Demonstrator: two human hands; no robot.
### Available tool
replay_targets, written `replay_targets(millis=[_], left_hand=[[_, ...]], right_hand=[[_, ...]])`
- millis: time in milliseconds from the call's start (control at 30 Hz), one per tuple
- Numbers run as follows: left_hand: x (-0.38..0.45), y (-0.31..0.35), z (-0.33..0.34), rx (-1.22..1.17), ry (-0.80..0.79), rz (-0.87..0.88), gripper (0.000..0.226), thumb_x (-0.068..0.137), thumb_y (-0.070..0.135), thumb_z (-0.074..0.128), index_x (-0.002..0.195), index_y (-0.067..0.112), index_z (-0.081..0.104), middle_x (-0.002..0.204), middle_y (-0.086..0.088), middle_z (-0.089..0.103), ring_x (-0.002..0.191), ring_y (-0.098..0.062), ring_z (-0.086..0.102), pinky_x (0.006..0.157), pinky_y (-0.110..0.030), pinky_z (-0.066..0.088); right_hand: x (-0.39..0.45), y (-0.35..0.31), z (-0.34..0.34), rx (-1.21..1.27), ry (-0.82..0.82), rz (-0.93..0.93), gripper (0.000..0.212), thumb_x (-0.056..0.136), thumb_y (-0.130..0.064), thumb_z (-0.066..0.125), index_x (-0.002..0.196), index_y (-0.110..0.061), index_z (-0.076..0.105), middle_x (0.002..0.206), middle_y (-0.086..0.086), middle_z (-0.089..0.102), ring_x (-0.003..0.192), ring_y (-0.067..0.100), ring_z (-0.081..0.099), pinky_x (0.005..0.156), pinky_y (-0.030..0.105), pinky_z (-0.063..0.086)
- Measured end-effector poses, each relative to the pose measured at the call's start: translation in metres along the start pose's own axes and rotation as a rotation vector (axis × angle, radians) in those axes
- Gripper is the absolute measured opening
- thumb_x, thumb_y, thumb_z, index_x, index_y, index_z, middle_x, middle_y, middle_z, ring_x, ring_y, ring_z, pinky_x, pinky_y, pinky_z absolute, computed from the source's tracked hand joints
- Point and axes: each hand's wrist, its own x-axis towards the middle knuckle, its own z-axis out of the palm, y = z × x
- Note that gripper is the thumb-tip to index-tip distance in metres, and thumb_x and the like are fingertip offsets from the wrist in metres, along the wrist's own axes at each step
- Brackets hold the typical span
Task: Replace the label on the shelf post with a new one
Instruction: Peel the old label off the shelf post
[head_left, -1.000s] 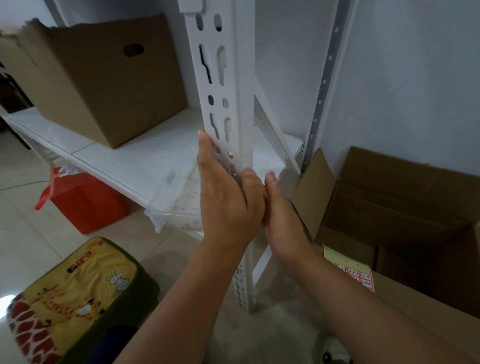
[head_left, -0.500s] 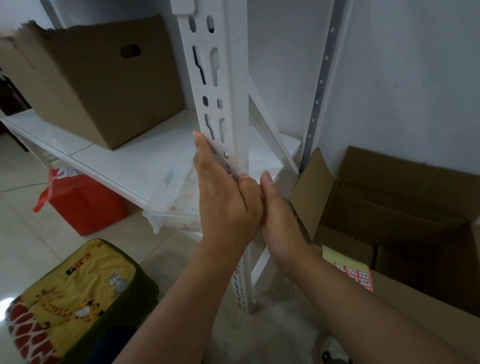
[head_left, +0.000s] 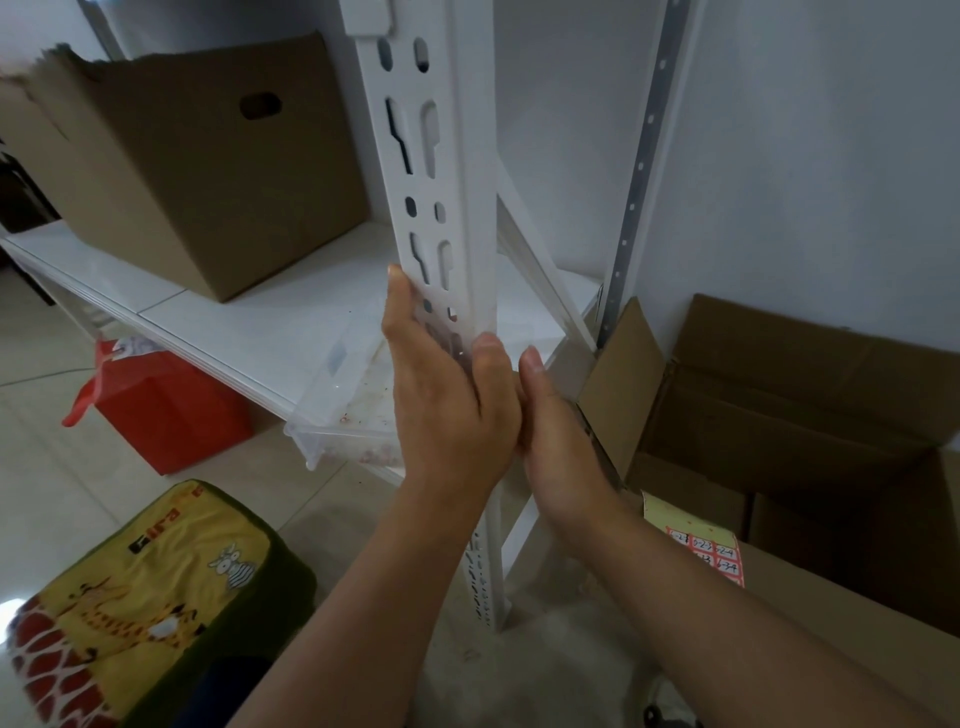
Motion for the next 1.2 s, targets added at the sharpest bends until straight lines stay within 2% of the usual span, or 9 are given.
replay_targets(millis=[100,300,467,600,667,867,967,1067,1200], left_hand=[[-0.0006,-0.0008,0.0001,0.007,-0.022,0.0,0.064,0.088,0.02,0.041,0.146,0.017,0.012,0.142,-0.019,0.037,0.106,-0.034,0.056,0.078,-0.049,0.054],[-0.0012,0.0003,-0.0021,-0.005,-0.064,-0.017,0.073,0.083,0.022,0.038,0.147,0.006,0.008,0.144,-0.016,0.034,0.104,-0.038,0.054,0.076,-0.05,0.055],[-0.0001,0.0019,-0.0012,0.018,-0.034,-0.024,0.063,0.089,0.014,0.043,0.144,0.001,0.016,0.128,-0.014,0.044,0.084,-0.012,0.054,0.064,-0.026,0.051],[-0.0011,0.001,-0.0016,0.02,-0.049,-0.02,0.068,0.088,0.011,0.043,0.147,0.001,0.009,0.145,-0.017,0.033,0.108,-0.028,0.054,0.082,-0.041,0.054],[-0.0023,0.0002,-0.002,0.028,-0.057,-0.006,0.07,0.086,0.01,0.043,0.147,0.0,0.008,0.145,-0.019,0.032,0.108,-0.034,0.053,0.081,-0.047,0.054],[-0.0014,0.001,-0.0036,0.042,-0.046,-0.01,0.065,0.09,0.027,0.039,0.147,0.016,0.011,0.143,-0.015,0.039,0.1,-0.027,0.059,0.076,-0.039,0.057],[-0.0025,0.0006,0.0001,0.069,-0.016,-0.008,0.066,0.092,0.022,0.041,0.149,0.015,0.007,0.151,0.0,0.026,0.119,-0.007,0.049,0.092,-0.017,0.047],[-0.0033,0.0006,0.0027,0.091,-0.005,-0.004,0.072,0.09,0.015,0.044,0.15,0.006,0.005,0.138,0.014,0.017,0.115,0.013,0.038,0.091,0.001,0.033],[-0.0027,0.0041,-0.0002,0.032,-0.021,-0.002,0.074,0.084,0.019,0.041,0.149,0.006,0.007,0.146,0.004,0.025,0.118,-0.02,0.05,0.093,-0.03,0.05]], right_hand=[[0.0004,0.0007,-0.0005,-0.004,0.003,-0.005,0.052,0.082,-0.06,0.023,0.083,-0.036,0.069,0.082,-0.021,0.073,0.087,-0.011,0.065,0.07,0.006,0.047],[0.0009,0.0012,0.0003,0.011,-0.01,-0.009,0.053,0.082,-0.06,0.023,0.097,-0.036,0.067,0.091,-0.02,0.073,0.096,-0.009,0.064,0.076,0.008,0.048],[0.0012,0.0008,-0.0003,0.009,-0.007,-0.014,0.053,0.081,-0.06,0.023,0.089,-0.035,0.069,0.088,-0.019,0.074,0.092,-0.008,0.065,0.074,0.008,0.049],[0.0026,0.0027,-0.0009,0.006,0.002,-0.005,0.055,0.081,-0.061,0.023,0.093,-0.033,0.07,0.092,-0.014,0.074,0.095,-0.005,0.066,0.075,0.01,0.05],[0.0026,0.0029,-0.0006,0.008,0.001,0.0,0.054,0.081,-0.06,0.024,0.095,-0.033,0.069,0.091,-0.015,0.074,0.094,-0.006,0.066,0.074,0.009,0.049],[0.0002,0.0003,0.0,0.0,-0.004,0.01,0.05,0.083,-0.058,0.023,0.086,-0.037,0.068,0.083,-0.025,0.072,0.087,-0.014,0.064,0.069,0.004,0.047],[0.0007,0.0007,-0.0003,0.003,0.006,0.016,0.049,0.083,-0.058,0.025,0.078,-0.039,0.069,0.081,-0.025,0.072,0.085,-0.014,0.064,0.068,0.004,0.046],[0.0017,0.0024,-0.0015,0.007,0.006,0.021,0.047,0.093,-0.051,0.022,0.084,-0.038,0.067,0.08,-0.026,0.072,0.086,-0.014,0.063,0.069,0.004,0.046],[0.0016,0.0037,-0.0022,-0.01,0.001,0.011,0.048,0.096,-0.049,0.02,0.087,-0.037,0.066,0.082,-0.025,0.072,0.087,-0.014,0.063,0.07,0.004,0.047]])
